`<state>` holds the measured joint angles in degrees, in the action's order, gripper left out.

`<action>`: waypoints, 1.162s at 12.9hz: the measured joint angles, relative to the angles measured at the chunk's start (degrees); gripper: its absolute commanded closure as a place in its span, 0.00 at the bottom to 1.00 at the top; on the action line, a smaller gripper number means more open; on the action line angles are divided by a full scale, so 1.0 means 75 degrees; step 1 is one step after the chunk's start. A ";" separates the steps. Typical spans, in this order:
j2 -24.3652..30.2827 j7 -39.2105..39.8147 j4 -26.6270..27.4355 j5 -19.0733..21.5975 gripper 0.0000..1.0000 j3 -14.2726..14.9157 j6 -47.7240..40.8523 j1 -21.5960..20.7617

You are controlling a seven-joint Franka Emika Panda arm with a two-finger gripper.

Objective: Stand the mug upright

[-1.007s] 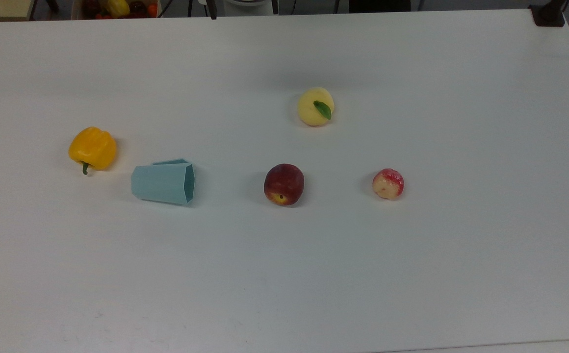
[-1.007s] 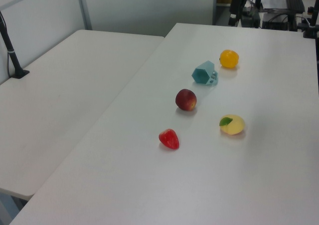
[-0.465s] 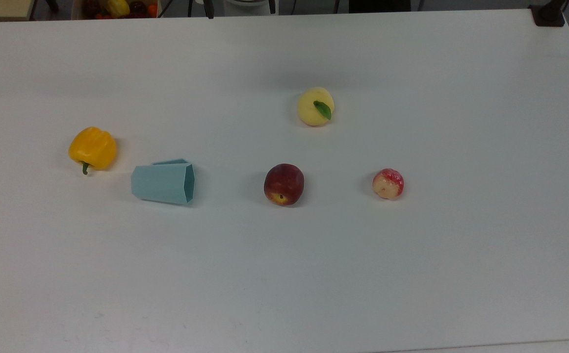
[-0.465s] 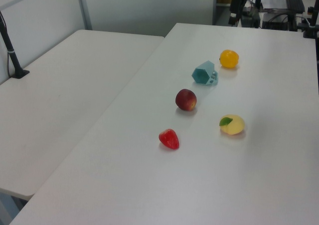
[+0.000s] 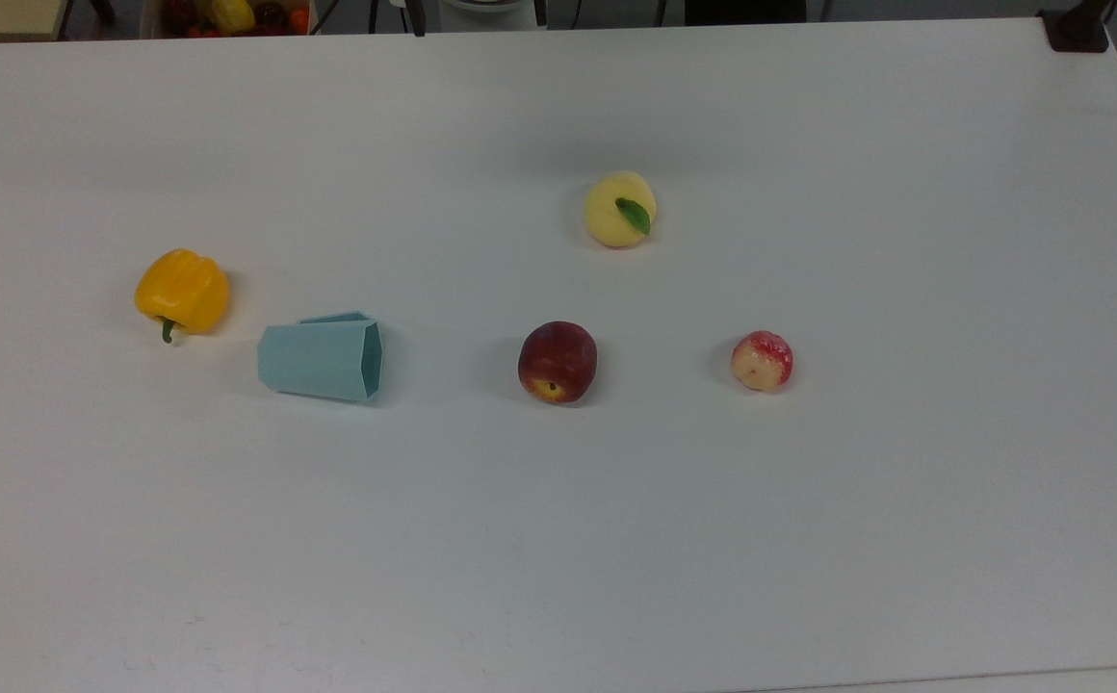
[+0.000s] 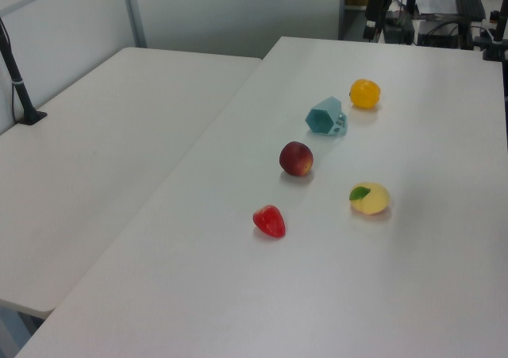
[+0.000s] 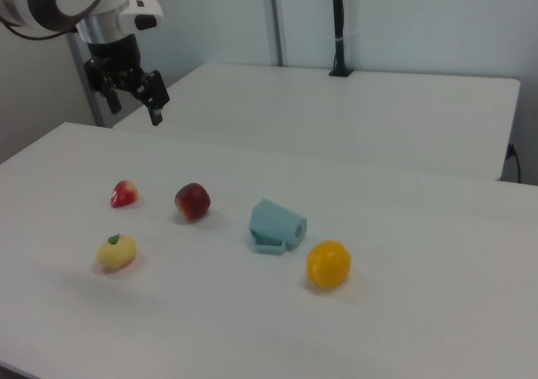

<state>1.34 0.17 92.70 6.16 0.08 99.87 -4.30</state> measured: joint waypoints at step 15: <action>-0.2288 -0.1029 -0.2129 -0.1563 0.00 0.0549 0.0090 -0.0184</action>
<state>-15.81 -7.55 76.73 -5.56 4.20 100.55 -5.68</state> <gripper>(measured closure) 0.000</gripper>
